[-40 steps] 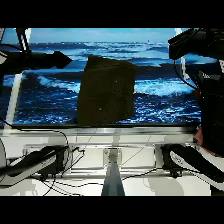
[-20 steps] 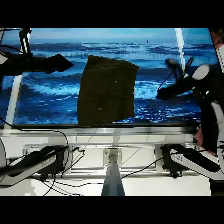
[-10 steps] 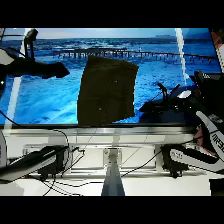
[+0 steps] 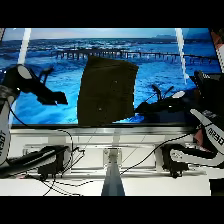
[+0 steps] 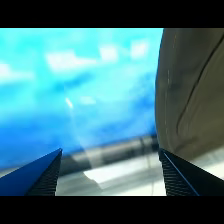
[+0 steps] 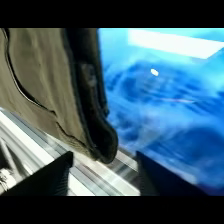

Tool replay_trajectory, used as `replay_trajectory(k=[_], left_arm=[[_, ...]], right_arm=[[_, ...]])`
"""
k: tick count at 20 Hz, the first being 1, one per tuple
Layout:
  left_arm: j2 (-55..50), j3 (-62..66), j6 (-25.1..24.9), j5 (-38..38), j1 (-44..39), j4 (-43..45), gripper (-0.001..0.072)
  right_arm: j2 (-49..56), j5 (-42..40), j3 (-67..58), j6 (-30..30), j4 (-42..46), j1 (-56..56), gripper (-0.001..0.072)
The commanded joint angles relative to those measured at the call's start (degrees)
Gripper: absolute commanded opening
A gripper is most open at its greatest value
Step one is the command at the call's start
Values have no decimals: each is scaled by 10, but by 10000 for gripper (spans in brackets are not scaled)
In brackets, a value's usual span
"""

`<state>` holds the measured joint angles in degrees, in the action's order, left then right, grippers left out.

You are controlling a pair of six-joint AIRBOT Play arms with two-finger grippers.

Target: Fold the clothes and pants, and hang the long-sleeved shirts on hangers.

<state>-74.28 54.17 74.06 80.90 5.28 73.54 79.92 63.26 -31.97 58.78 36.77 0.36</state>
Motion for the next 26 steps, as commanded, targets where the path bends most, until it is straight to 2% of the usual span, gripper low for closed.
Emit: replay_trajectory(k=[1,4,6,9,11,12,17,18,21,22,23,26], left_arm=[[-2,-89,-18,5,3,-35,686],[-2,-139,-44,-19,5,-65,686],[-2,-157,-71,-42,5,-109,687],[-2,-174,-111,-65,5,-166,686],[-2,-193,-120,-83,5,-169,687],[-2,-205,-125,-91,5,-179,687],[-2,-277,-191,-108,5,-237,684],[-2,-285,-195,-125,5,-249,628],[-2,-286,-208,-177,5,-317,264],[-2,-282,-234,-179,5,-350,133],[-2,-275,-265,-177,5,-384,43],[3,-228,-299,-172,5,-459,42]], right_arm=[[2,-4,-17,20,17,57,448],[2,-4,-17,41,7,62,442],[2,-8,-17,28,-28,63,394],[2,-38,-17,10,-82,63,372],[2,-48,-17,3,-100,63,104],[2,-48,-17,1,-102,63,56],[1,-56,-17,0,-101,63,57],[1,-57,-17,0,-102,63,56],[1,-54,-22,-5,-98,63,56],[1,-47,-29,-22,-97,63,56],[1,-39,-41,-46,-96,63,56],[-4,-23,-100,-60,-92,82,55]])
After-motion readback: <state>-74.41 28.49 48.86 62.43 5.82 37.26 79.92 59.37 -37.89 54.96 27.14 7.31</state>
